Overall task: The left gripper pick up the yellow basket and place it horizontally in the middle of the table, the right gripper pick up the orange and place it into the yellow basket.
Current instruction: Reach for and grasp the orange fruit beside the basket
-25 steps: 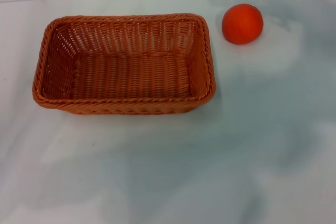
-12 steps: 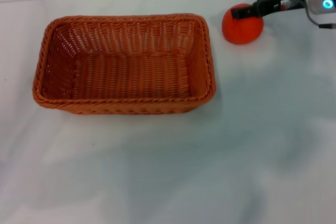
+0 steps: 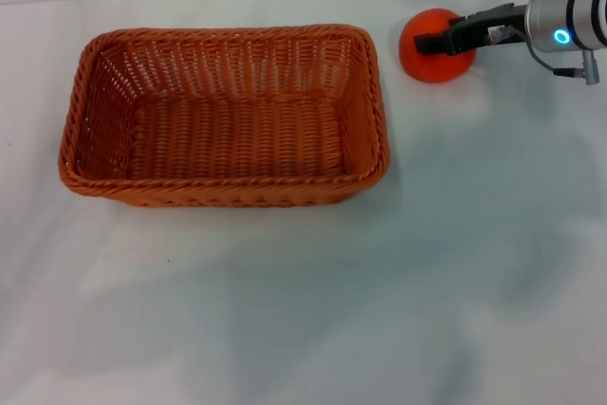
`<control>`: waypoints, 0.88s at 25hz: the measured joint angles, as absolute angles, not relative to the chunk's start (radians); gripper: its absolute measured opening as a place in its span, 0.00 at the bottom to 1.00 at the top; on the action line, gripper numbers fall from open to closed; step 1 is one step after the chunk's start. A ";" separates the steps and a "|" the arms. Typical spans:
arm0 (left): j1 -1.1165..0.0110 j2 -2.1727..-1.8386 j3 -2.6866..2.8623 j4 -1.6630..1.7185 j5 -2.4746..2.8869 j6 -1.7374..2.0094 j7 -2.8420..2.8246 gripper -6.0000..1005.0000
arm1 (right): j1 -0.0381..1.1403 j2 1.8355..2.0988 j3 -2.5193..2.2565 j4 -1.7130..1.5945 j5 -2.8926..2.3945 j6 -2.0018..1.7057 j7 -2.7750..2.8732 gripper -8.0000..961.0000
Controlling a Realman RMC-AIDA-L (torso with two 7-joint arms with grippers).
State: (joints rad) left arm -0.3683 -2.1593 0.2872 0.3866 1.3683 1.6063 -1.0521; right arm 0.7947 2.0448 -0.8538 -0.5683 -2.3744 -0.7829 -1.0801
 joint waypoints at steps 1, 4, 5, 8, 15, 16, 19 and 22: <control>-0.368 -2.159 0.287 0.387 1.368 1.606 -1.054 0.67 | 0.793 2.045 -0.854 -0.568 -2.373 -0.783 -1.081 0.79; -0.368 -2.160 0.287 0.386 1.368 1.606 -1.056 0.67 | 0.790 2.045 -0.853 -0.568 -2.370 -0.783 -1.092 0.62; -0.368 -2.160 0.286 0.386 1.368 1.607 -1.056 0.67 | 0.790 2.045 -0.852 -0.568 -2.370 -0.783 -1.095 0.57; -0.368 -2.160 0.284 0.386 1.368 1.610 -1.058 0.67 | 0.790 2.047 -0.847 -0.568 -2.367 -0.783 -1.102 0.44; -0.363 -2.159 0.281 0.387 1.368 1.611 -1.080 0.67 | 0.780 2.049 -0.844 -0.568 -2.330 -0.781 -1.112 0.27; -0.362 -2.159 0.281 0.387 1.368 1.612 -1.080 0.67 | 0.774 2.048 -0.843 -0.570 -2.309 -0.781 -1.118 0.27; -0.360 -2.158 0.281 0.387 1.368 1.613 -1.081 0.67 | 0.744 2.039 -0.836 -0.576 -2.192 -0.784 -1.147 0.25; -0.358 -2.158 0.281 0.387 1.368 1.615 -1.086 0.67 | 0.704 2.028 -0.812 -0.580 -2.036 -0.802 -1.197 0.23</control>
